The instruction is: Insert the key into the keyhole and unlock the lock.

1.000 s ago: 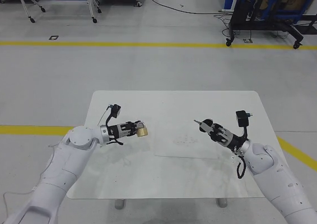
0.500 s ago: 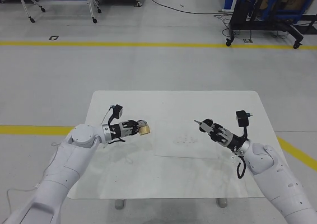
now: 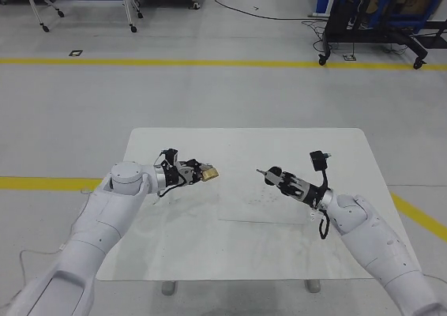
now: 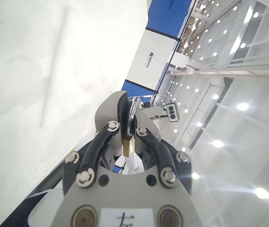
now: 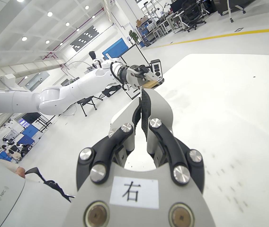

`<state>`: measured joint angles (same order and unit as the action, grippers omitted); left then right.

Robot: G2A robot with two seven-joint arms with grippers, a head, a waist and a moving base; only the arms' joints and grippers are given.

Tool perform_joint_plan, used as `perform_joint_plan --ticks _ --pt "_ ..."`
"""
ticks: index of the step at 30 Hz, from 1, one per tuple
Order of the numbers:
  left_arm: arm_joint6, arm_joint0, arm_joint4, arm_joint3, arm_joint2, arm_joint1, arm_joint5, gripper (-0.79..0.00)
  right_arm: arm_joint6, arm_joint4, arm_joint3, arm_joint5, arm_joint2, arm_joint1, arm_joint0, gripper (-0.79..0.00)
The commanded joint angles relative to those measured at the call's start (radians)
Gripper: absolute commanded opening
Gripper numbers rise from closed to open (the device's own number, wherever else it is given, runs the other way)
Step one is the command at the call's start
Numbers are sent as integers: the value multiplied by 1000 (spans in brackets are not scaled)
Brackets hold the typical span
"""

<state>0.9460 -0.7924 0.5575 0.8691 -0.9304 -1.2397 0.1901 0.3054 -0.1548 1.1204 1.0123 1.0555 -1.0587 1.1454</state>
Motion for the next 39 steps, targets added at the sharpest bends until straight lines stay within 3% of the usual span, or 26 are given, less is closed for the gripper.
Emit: perform_joint_plan --ticks 1,14,20,26,28,39 --pt "-1 -1 -2 1 0 1 0 -785 0 -1 1 0 0 0 1 -785" --pt "-8 -3 1 4 -2 0 -3 -785 -24 -3 25 -21 3 -2 7 -785" --pt "-214 -70 86 98 -25 -17 -44 -785 -95 8 104 -150 -32 -24 39 -785" --pt "-359 -105 86 168 -16 -33 -92 -785 -61 212 146 -294 -63 -41 68 -785" --pt "-327 -114 100 186 -13 -35 -79 -785 -26 325 164 -303 -64 -45 77 -785" --pt "-327 -114 100 186 -13 -35 -79 -785 -26 325 164 -303 -64 -45 77 -785"
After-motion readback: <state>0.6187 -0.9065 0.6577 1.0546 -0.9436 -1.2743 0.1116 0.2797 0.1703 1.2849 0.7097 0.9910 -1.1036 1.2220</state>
